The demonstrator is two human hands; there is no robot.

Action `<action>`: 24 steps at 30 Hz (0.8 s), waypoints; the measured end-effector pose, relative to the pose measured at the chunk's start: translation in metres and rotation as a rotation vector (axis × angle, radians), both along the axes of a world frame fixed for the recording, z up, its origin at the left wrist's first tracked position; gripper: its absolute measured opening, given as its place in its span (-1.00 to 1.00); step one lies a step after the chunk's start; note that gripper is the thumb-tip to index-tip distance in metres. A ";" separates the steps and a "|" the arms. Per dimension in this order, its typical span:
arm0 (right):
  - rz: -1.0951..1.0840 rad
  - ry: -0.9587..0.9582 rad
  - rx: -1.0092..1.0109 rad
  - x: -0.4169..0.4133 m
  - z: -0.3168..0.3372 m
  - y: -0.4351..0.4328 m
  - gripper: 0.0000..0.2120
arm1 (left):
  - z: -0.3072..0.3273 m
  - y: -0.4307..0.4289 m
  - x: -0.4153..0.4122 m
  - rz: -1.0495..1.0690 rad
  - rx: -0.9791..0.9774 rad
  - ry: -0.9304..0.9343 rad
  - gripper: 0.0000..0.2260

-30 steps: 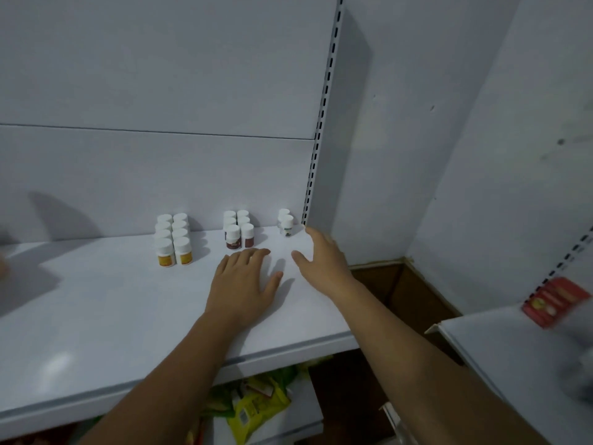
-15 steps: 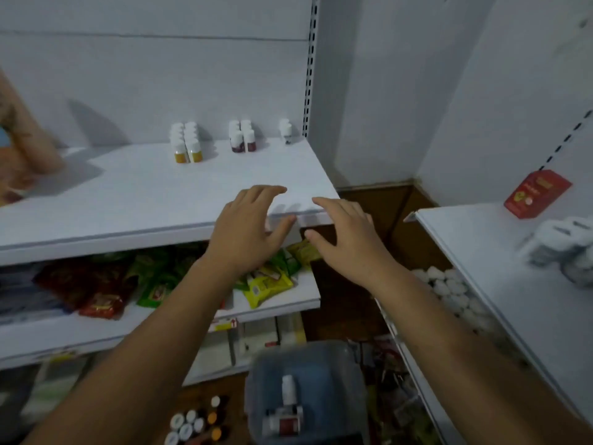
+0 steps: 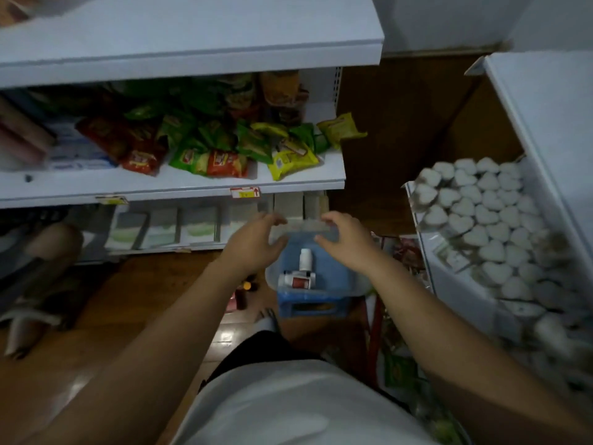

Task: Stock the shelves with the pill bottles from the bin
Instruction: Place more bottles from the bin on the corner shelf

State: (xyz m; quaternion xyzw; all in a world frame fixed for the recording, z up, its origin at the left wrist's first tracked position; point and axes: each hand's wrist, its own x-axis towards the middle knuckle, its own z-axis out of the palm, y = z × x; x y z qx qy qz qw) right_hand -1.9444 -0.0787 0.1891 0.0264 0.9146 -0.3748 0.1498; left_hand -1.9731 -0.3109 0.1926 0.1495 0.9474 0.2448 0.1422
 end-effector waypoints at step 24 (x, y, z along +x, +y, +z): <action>0.152 -0.768 0.109 -0.052 -0.378 -0.029 -0.54 | -0.320 0.043 -0.041 -0.445 -0.326 -0.492 -0.55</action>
